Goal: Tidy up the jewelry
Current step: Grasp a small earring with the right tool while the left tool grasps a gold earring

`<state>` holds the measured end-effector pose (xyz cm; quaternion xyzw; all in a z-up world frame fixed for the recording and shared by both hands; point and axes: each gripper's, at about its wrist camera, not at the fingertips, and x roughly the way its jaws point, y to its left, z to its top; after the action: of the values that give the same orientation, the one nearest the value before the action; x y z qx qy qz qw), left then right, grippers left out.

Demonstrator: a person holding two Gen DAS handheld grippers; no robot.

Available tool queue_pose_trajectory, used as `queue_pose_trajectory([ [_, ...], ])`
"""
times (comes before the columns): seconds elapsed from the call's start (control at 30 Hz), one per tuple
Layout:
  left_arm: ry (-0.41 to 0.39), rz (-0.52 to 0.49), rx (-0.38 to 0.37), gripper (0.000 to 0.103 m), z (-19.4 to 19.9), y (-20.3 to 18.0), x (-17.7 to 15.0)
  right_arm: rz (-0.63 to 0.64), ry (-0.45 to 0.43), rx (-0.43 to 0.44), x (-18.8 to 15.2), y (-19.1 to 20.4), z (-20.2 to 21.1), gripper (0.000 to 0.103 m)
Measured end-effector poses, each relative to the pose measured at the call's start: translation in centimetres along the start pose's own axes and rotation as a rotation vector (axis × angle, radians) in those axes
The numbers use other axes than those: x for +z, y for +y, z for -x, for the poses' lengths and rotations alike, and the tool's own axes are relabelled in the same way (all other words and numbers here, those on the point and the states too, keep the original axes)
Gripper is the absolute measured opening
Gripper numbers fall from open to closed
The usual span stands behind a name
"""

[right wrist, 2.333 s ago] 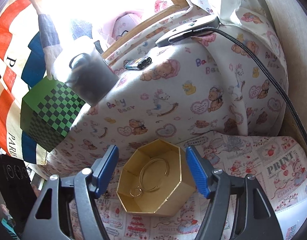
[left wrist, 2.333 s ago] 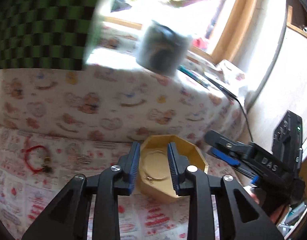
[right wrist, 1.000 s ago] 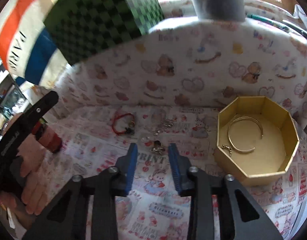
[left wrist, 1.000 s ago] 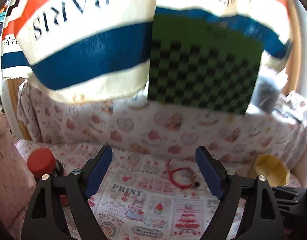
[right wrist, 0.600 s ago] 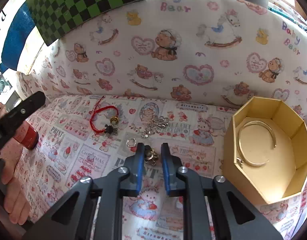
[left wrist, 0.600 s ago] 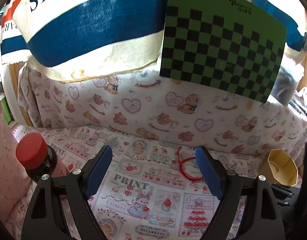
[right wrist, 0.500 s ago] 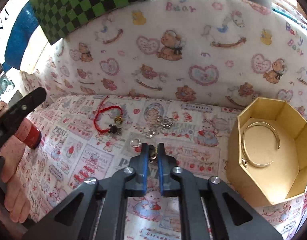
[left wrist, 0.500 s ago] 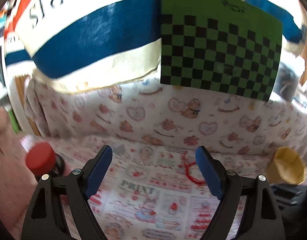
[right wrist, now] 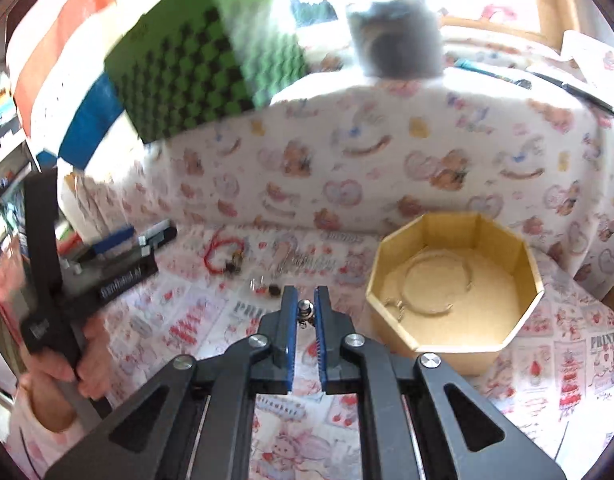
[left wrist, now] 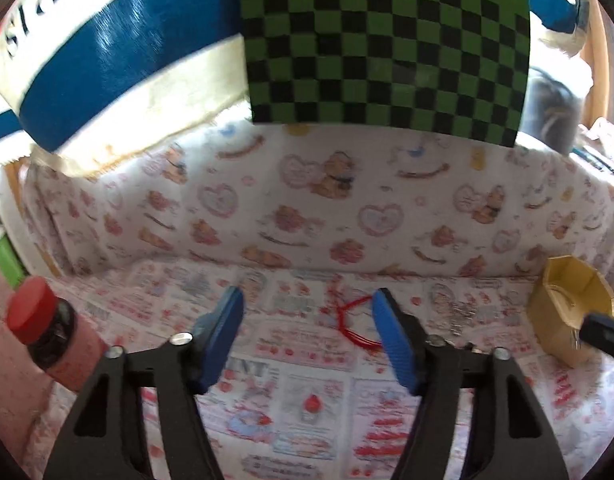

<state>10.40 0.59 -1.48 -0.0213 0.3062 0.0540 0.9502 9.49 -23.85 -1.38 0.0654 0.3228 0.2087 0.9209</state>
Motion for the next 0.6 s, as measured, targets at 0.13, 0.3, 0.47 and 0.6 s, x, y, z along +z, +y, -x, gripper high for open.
queue_pose_trajectory([
  [0.13,0.124,0.045,-0.131,0.04,-1.9,-0.4,0.6,-0.009,-0.051,-0.011,0.4,-1.0,1.4,0.007],
  [0.3,0.198,0.007,-0.167,0.024,-4.1,-2.8,1.7,-0.035,-0.067,-0.043,0.6,-1.8,1.3,0.008],
  [0.47,0.213,-0.004,-0.19,0.014,-5.2,-4.1,1.0,-0.023,-0.065,-0.085,0.2,-2.3,1.1,0.008],
  [0.6,0.183,-0.015,-0.233,0.014,-4.2,-4.3,0.7,-0.01,-0.057,-0.083,0.2,-2.1,0.7,0.008],
])
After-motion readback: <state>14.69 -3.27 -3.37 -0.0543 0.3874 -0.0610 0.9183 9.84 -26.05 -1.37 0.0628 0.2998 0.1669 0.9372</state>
